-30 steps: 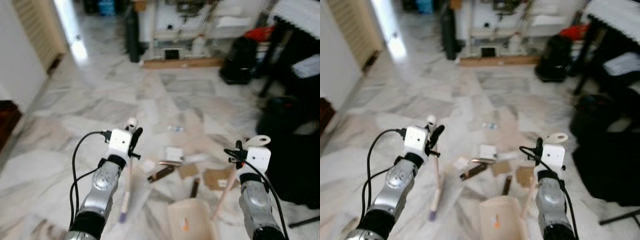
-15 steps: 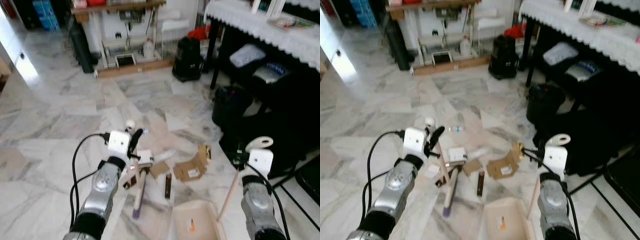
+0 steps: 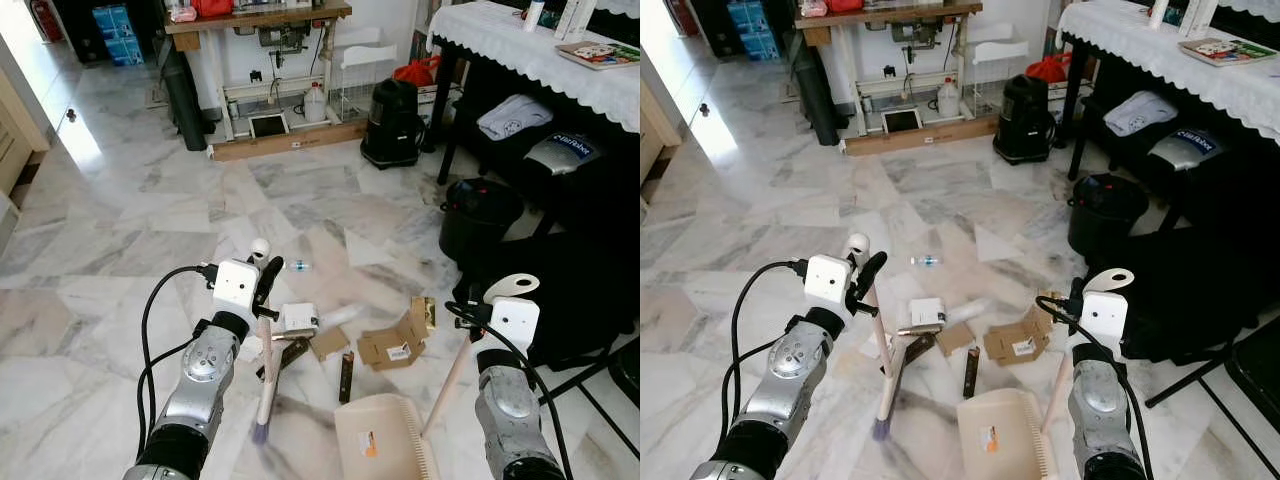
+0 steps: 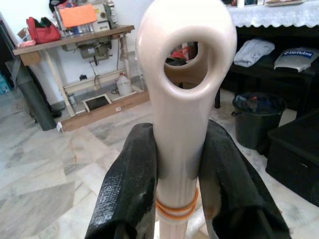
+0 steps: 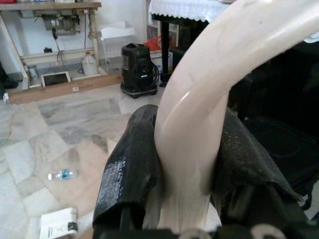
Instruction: Sweep floor
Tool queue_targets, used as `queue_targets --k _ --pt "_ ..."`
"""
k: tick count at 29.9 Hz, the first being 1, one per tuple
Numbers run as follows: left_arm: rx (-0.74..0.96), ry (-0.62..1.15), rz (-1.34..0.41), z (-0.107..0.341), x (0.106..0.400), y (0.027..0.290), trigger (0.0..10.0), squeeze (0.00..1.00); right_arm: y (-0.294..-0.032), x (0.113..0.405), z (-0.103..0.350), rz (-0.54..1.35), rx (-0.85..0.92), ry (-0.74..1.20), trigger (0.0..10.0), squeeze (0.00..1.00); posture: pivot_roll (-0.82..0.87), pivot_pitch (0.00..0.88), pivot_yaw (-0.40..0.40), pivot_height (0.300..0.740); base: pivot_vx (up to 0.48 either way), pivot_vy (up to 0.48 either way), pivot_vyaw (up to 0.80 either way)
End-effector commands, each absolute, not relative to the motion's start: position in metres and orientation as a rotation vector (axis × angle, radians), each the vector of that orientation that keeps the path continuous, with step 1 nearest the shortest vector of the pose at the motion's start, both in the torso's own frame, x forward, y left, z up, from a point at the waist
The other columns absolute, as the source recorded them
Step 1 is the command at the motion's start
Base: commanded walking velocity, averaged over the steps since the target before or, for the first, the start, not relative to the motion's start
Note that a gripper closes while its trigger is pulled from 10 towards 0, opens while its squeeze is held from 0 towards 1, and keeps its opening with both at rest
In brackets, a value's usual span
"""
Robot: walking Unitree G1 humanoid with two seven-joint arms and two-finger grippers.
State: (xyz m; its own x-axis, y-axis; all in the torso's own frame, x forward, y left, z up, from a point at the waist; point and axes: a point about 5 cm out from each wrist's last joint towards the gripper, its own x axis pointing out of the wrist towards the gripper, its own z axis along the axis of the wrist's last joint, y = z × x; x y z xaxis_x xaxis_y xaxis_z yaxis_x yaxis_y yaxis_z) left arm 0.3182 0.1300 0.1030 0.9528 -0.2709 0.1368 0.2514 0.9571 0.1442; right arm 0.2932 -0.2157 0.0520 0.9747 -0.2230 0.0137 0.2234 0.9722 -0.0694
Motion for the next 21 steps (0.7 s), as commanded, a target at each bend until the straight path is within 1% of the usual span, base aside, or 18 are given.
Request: queue_targets --k 1,5,17,21 --pt "0.141 -0.192 -0.26 0.1117 0.3207 0.1317 10.0 0.0 -0.2152 0.2987 0.0623 -0.23 -0.058 -0.053 10.0 0.0 -0.12 0.0 0.034 0.74 0.277 0.0 -0.79" --pt "0.139 -0.191 -0.259 0.1119 0.321 0.1318 10.0 0.0 -0.2143 0.2989 0.0628 -0.222 -0.05 -0.06 10.0 0.0 -0.12 0.0 0.034 0.74 0.277 0.0 -0.78" --pt "0.136 -0.195 -0.251 0.1125 0.3213 0.1328 10.0 0.0 -0.2138 0.2994 0.0637 -0.226 -0.05 -0.065 10.0 0.0 -0.12 0.0 0.032 0.74 0.277 0.0 0.0" --pt "0.136 -0.196 -0.25 0.1127 0.3213 0.1329 10.0 0.0 -0.2138 0.2997 0.0631 -0.226 -0.039 -0.059 10.0 0.0 -0.12 0.0 0.031 0.74 0.276 0.0 -0.67"
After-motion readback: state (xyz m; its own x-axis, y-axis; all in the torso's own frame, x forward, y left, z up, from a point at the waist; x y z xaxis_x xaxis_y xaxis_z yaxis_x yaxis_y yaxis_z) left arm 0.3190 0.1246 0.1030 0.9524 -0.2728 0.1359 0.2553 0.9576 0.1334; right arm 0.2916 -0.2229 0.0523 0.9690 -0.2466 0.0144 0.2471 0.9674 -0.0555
